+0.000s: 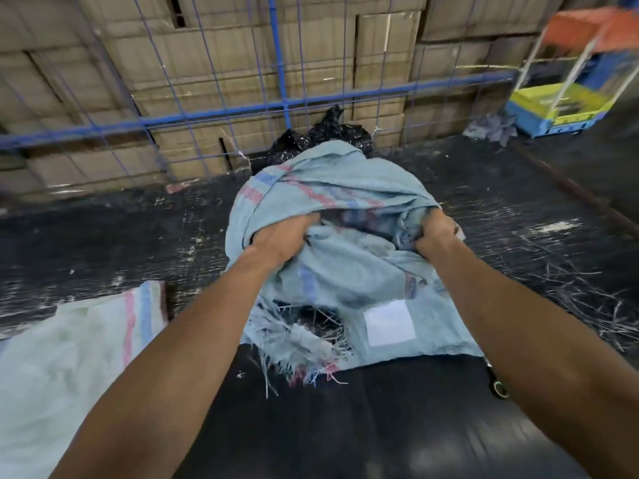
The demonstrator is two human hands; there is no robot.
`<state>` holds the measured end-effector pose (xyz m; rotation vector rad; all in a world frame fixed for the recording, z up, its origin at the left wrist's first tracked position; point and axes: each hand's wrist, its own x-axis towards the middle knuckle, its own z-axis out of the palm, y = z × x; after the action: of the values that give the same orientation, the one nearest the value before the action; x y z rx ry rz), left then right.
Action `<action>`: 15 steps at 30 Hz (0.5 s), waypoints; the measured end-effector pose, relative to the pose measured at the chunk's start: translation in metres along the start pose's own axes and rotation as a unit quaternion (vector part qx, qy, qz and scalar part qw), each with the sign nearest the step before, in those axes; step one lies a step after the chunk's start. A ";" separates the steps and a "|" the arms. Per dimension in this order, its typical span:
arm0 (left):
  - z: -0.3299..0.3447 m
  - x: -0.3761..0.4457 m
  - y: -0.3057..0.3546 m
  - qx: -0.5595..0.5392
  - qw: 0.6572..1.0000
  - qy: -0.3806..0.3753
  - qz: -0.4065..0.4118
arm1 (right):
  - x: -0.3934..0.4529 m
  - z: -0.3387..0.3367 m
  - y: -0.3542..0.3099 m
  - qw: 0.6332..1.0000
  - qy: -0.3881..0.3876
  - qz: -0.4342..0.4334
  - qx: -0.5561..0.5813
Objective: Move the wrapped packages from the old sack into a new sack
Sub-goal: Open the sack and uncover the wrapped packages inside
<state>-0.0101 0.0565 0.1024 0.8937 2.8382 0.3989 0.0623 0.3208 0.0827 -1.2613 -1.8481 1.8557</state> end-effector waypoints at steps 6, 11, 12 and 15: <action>0.065 -0.059 0.018 0.128 0.934 -0.321 0.090 | -0.020 0.020 0.033 0.868 0.061 -0.239 -0.431; 0.076 -0.067 0.020 0.005 0.852 -0.520 -0.054 | -0.077 0.020 0.084 0.688 -0.343 -0.284 -0.572; 0.072 -0.062 0.013 -0.072 0.850 -0.510 -0.111 | -0.078 0.015 0.103 0.651 -0.351 -0.234 -0.632; 0.060 -0.044 -0.016 -0.209 0.927 -0.256 -0.179 | -0.073 -0.003 0.142 0.652 -0.274 -0.099 -0.700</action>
<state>0.0296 0.0306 0.0425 0.3189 2.2379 0.5884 0.1645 0.2474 -0.0157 -0.5130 -3.7781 0.3133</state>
